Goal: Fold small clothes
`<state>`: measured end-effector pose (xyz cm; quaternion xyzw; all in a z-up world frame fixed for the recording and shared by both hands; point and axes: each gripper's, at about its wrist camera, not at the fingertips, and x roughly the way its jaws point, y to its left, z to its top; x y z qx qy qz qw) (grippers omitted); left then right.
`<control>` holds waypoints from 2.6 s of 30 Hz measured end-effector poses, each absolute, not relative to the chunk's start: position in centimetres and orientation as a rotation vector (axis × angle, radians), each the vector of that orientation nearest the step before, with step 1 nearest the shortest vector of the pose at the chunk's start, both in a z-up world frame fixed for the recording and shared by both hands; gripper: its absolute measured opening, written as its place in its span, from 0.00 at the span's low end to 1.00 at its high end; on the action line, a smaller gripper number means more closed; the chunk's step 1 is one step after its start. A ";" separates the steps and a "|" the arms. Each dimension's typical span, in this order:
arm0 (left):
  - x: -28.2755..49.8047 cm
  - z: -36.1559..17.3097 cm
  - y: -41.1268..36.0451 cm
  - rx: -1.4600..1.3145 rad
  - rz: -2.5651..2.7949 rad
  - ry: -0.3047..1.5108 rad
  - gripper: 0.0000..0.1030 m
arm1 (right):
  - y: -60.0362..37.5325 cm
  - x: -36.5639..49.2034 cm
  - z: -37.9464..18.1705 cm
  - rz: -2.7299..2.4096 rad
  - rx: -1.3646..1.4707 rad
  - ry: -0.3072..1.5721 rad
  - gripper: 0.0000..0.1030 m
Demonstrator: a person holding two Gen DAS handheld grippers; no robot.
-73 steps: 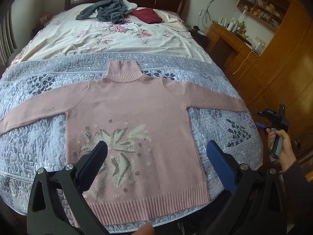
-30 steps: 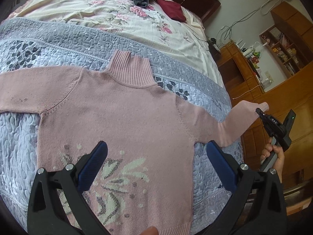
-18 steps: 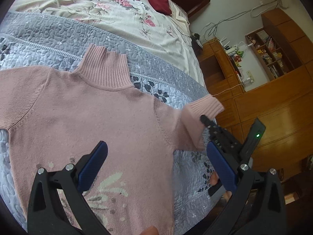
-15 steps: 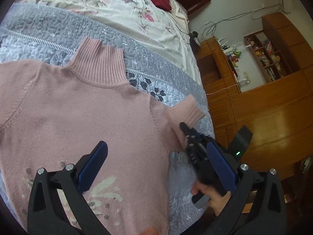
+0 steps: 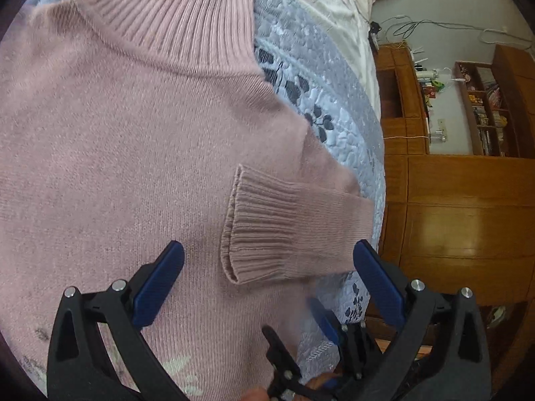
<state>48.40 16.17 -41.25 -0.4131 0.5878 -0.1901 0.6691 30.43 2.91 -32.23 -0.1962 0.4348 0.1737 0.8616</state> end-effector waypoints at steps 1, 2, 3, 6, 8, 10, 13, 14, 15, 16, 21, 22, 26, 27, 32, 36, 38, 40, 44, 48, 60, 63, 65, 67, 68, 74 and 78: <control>48.7 -41.8 15.6 -0.933 -0.430 1.340 0.97 | 2.4 29.6 -31.7 0.367 -0.382 0.912 0.47; 49.0 -42.2 15.0 -0.941 -0.446 1.350 0.97 | 2.0 28.8 -31.2 0.372 -0.354 0.913 0.47; 49.2 -42.5 14.4 -0.947 -0.464 1.360 0.97 | 1.7 28.0 -30.8 0.374 -0.331 0.914 0.47; 49.8 -43.2 12.8 -0.922 -0.462 1.399 0.96 | 1.0 26.1 -29.7 0.386 -0.253 0.928 0.47; 50.3 -43.6 12.4 -0.917 -0.437 1.420 0.93 | 0.9 25.2 -29.1 0.387 -0.216 0.932 0.47; 50.8 -43.4 12.1 -0.846 -0.387 1.435 0.65 | 0.7 24.5 -28.5 0.383 -0.187 0.932 0.47; 51.1 -43.4 12.3 -0.793 -0.331 1.463 0.25 | 0.5 23.9 -27.9 0.375 -0.154 0.936 0.47; 51.2 -43.3 12.4 -0.786 -0.328 1.463 0.16 | 0.5 23.6 -27.8 0.374 -0.147 0.937 0.47; 51.2 -43.0 12.8 -0.777 -0.329 1.458 0.12 | 0.4 23.6 -27.8 0.376 -0.140 0.941 0.47; 51.2 -42.4 12.9 -0.770 -0.335 1.443 0.11 | 0.5 23.5 -27.7 0.377 -0.134 0.945 0.47; 50.8 -37.6 14.7 -0.721 -0.398 1.354 0.08 | 0.5 23.0 -27.0 0.386 -0.124 0.939 0.47; 50.7 -36.4 15.4 -0.710 -0.407 1.332 0.08 | 0.5 23.0 -26.9 0.388 -0.120 0.939 0.47; 50.0 -32.3 19.0 -0.670 -0.406 1.260 0.08 | 0.7 23.1 -26.6 0.395 -0.090 0.948 0.47; 49.7 -31.5 20.1 -0.659 -0.394 1.245 0.08 | 0.7 23.1 -26.6 0.398 -0.085 0.949 0.47; 48.1 -29.1 27.1 -0.652 -0.311 1.206 0.08 | 1.8 22.7 -26.5 0.417 -0.081 0.959 0.47; 47.3 -28.9 31.6 -0.658 -0.247 1.208 0.08 | 2.7 22.4 -26.5 0.428 -0.082 0.960 0.47; 46.8 -29.1 33.3 -0.659 -0.224 1.213 0.08 | 2.9 22.3 -26.5 0.430 -0.082 0.960 0.47; 46.4 -29.4 34.6 -0.664 -0.208 1.220 0.08 | 3.0 22.3 -26.5 0.431 -0.084 0.961 0.47; 46.1 -30.6 36.6 -0.667 -0.177 1.243 0.08 | 3.2 22.3 -26.7 0.429 -0.088 0.966 0.47; 45.7 -32.1 38.4 -0.670 -0.151 1.267 0.08 | 3.2 22.4 -26.7 0.425 -0.087 0.968 0.47; 45.5 -40.6 40.6 -0.623 -0.029 1.419 0.10 | 3.4 23.8 -27.5 0.442 -0.039 1.003 0.47; 45.1 -40.5 40.8 -0.577 0.033 1.398 0.27 | 2.8 25.5 -27.7 0.437 -0.024 1.001 0.47; 44.1 -38.2 41.2 -0.551 0.094 1.297 0.42 | 1.6 27.5 -27.7 0.396 -0.020 0.982 0.47; 42.7 -35.8 40.8 -0.596 0.052 1.179 0.52 | -0.1 30.0 -27.7 0.332 0.010 0.959 0.47; 42.4 -35.5 40.3 -0.647 -0.017 1.161 0.52 | -0.9 31.3 -27.8 0.292 0.015 0.947 0.47; 42.5 -41.2 36.3 -0.666 -0.112 1.297 0.43 | -3.5 37.6 -32.0 0.126 0.013 0.998 0.46; 41.9 -42.6 37.9 -0.767 -0.100 1.278 0.34 | -2.0 38.4 -34.9 0.186 -0.044 1.098 0.51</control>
